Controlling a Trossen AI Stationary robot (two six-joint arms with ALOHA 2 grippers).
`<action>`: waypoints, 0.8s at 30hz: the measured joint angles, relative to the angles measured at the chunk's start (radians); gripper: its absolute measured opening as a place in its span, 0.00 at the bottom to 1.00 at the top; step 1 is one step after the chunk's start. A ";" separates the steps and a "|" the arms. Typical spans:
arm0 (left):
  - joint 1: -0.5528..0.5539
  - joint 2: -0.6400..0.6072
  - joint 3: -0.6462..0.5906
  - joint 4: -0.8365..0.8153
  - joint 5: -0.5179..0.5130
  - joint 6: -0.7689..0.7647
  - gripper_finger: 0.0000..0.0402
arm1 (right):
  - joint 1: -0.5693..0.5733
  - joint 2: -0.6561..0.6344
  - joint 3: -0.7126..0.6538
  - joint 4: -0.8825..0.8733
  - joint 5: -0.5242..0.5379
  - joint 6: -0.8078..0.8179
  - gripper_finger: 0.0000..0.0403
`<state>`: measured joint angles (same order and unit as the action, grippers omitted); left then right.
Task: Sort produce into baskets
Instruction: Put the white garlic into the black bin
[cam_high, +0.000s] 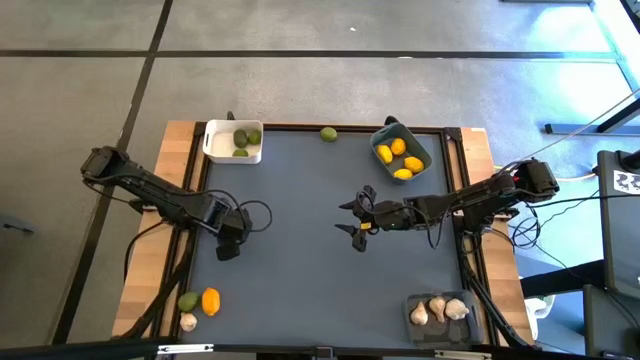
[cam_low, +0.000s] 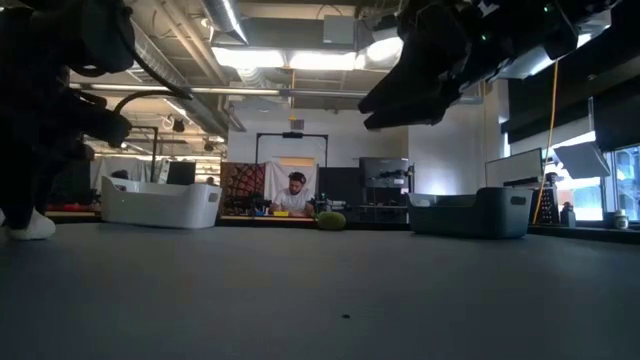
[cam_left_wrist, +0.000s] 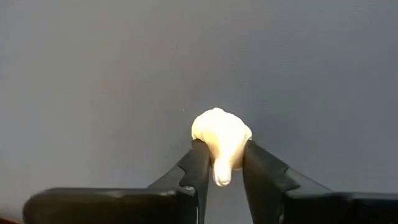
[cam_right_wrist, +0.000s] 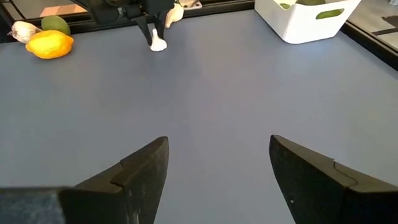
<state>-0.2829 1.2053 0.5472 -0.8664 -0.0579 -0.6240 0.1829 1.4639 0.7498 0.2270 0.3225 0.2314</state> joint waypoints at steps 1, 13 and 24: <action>0.000 0.000 0.000 0.001 0.000 0.005 0.18 | 0.000 0.000 0.000 -0.002 0.000 0.000 0.68; 0.000 -0.013 0.052 0.008 -0.007 0.046 0.17 | 0.000 0.000 0.000 -0.005 0.000 0.006 0.68; 0.000 -0.014 0.198 0.078 -0.091 0.130 0.19 | 0.000 0.000 0.001 0.111 -0.089 0.029 0.80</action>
<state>-0.2829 1.1912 0.7450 -0.7885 -0.1489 -0.4943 0.1829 1.4639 0.7506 0.3381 0.2334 0.2607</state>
